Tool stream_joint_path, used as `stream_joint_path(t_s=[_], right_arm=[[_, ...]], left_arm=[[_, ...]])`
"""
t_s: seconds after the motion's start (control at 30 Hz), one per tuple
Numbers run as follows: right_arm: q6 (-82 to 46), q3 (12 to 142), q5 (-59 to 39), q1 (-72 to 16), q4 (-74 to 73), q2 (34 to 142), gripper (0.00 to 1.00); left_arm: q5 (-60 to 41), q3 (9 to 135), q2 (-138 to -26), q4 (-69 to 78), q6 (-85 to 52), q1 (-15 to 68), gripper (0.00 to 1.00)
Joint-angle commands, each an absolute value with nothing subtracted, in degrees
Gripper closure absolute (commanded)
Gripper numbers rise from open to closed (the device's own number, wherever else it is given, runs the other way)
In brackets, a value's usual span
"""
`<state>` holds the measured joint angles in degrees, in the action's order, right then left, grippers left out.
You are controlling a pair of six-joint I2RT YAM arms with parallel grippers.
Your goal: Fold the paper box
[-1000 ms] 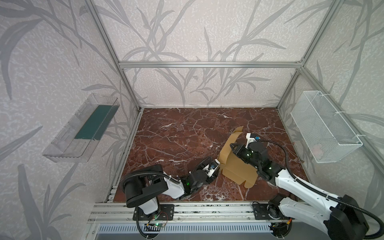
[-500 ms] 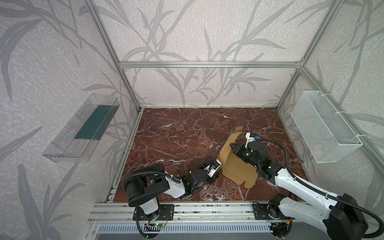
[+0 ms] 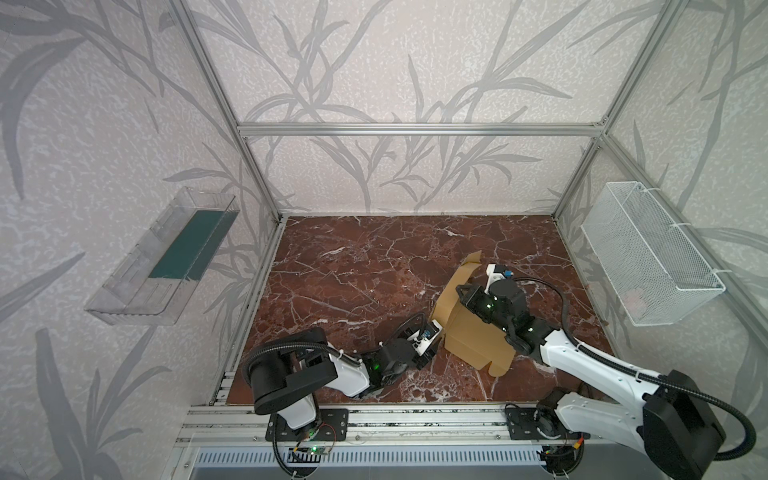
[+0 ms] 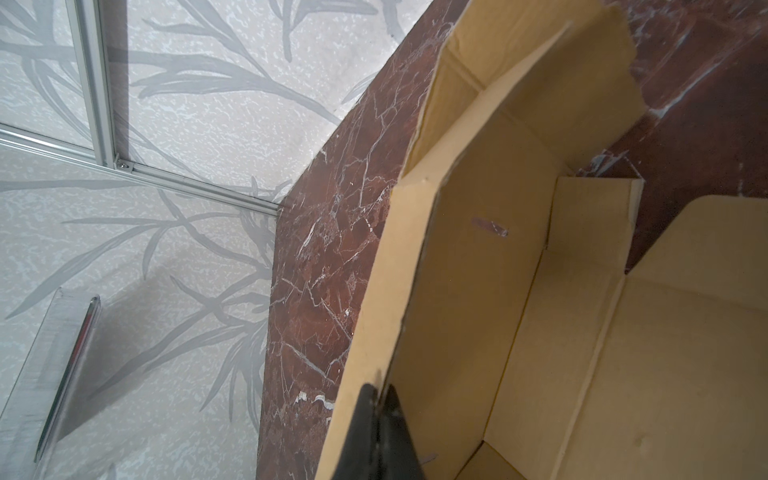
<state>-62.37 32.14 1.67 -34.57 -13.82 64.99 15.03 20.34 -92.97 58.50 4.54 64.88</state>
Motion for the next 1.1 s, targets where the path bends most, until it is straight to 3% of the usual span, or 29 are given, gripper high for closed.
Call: stream_joint_path(t_s=[0.0, 0.3, 1.07], right_arm=[[-61.5, 33.1, 4.1, -34.7, -14.4, 65.3, 1.0], [-61.3, 31.9, 5.6, -35.3, -14.8, 63.8, 1.0], [-62.3, 27.7, 10.0, -37.7, -14.3, 60.3, 1.0]], left_arm=[[14.0, 21.3, -93.0, 58.0, 5.1, 65.0, 0.48], [13.5, 21.0, -93.4, 59.2, 1.6, 64.9, 0.54], [13.4, 26.0, -98.1, 62.3, -1.6, 65.0, 0.58]])
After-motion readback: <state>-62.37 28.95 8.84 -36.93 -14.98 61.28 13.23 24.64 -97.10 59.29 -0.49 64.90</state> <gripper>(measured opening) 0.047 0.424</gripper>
